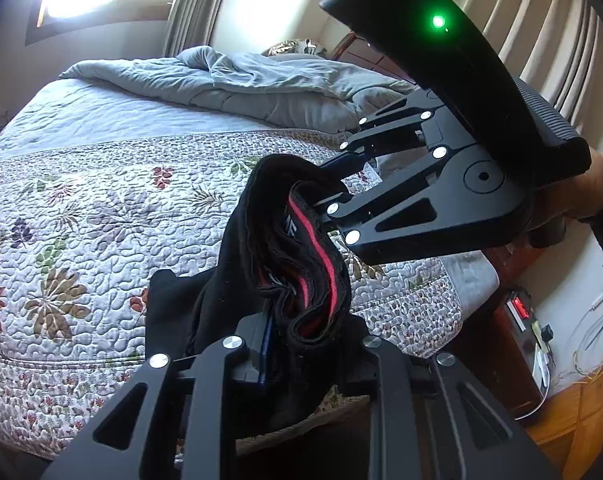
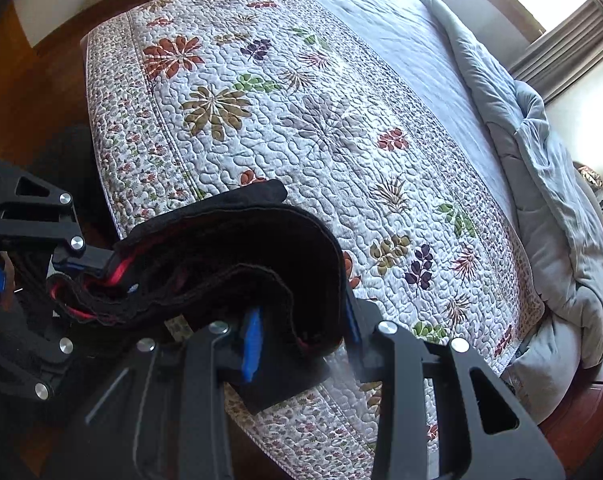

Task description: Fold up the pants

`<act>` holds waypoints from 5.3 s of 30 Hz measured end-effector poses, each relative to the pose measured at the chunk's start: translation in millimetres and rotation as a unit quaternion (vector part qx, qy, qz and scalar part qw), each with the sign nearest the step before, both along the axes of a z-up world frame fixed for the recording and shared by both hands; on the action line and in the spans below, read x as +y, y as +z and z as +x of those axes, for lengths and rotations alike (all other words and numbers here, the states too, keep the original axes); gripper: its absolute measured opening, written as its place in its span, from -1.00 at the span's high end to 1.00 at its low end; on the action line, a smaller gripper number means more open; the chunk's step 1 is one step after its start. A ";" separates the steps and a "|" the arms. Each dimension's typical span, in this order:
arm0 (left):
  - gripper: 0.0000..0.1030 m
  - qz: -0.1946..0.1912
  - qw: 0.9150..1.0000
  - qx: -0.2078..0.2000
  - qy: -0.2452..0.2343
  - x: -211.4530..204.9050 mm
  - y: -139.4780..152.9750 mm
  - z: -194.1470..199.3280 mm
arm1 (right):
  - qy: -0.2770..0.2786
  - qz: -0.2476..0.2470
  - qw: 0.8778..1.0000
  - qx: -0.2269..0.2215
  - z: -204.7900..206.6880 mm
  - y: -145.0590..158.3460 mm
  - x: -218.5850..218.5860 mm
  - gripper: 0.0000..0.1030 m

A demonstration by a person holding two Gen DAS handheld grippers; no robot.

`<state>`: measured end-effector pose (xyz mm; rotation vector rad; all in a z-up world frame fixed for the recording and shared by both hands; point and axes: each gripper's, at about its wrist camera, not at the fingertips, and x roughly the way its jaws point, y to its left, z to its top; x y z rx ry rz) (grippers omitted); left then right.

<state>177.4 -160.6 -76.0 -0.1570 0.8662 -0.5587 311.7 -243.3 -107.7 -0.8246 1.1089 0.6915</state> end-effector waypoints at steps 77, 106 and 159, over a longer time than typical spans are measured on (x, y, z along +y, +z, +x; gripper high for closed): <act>0.54 0.074 0.991 0.093 -0.062 -159.2 -148.8 32.3 | -0.045 0.027 0.997 0.059 21.0 -177.7 -154.8 0.37; -0.53 -0.137 0.981 0.136 -0.033 18.6 -137.6 72.8 | -0.477 0.469 0.699 0.254 -62.9 -235.8 -277.0 -0.66; -0.23 -0.271 0.934 0.214 -0.096 90.3 -178.7 74.7 | -0.422 0.484 0.740 0.201 -87.6 -224.1 -218.6 0.63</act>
